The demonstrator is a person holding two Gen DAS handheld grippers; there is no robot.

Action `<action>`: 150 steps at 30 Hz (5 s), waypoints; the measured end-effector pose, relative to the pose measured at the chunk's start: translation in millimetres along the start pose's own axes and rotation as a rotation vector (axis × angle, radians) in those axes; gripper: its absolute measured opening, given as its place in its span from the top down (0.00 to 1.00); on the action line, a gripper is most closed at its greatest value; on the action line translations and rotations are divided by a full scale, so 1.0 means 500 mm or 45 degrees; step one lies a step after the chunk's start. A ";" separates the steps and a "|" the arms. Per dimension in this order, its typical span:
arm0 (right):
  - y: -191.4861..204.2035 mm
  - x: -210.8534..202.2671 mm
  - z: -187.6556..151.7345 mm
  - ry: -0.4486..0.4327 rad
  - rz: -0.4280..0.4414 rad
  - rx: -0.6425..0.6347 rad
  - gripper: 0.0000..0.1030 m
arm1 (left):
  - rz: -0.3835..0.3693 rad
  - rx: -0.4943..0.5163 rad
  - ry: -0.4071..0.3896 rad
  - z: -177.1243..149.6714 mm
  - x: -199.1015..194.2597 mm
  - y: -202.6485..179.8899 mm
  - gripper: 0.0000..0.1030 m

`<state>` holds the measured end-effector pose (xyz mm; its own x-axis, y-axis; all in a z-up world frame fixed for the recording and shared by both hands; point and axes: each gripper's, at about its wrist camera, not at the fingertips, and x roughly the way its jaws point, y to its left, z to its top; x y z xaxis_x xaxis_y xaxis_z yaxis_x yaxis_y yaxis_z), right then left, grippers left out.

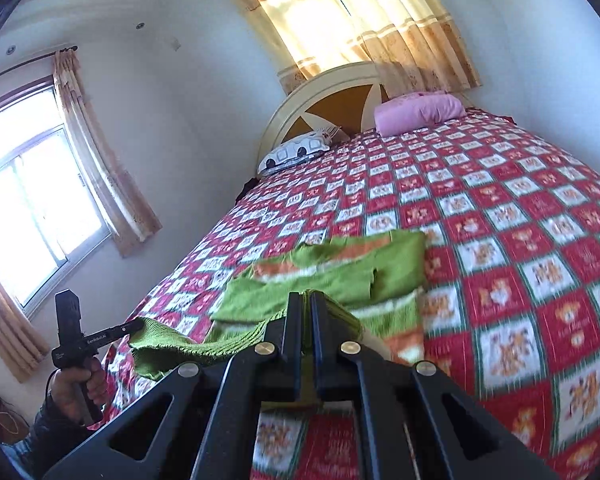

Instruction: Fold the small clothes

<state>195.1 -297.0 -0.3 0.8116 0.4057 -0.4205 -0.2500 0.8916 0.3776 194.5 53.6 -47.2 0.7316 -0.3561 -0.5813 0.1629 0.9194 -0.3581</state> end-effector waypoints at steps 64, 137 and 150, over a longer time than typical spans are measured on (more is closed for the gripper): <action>-0.192 0.541 0.111 0.372 -0.476 -0.246 0.98 | 0.165 0.114 0.206 0.141 0.394 0.062 0.95; -0.169 0.664 0.122 0.510 -0.515 -0.430 0.94 | 0.282 0.235 0.074 0.167 0.413 0.056 0.96; -0.235 0.723 0.114 0.541 -0.619 -0.304 0.93 | 0.423 0.235 0.204 0.156 0.524 0.085 0.89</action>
<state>547.7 -266.7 -149.7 0.5958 -0.0513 -0.8015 -0.0591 0.9925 -0.1074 444.6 12.2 -157.7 0.6546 -0.0429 -0.7548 0.0619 0.9981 -0.0030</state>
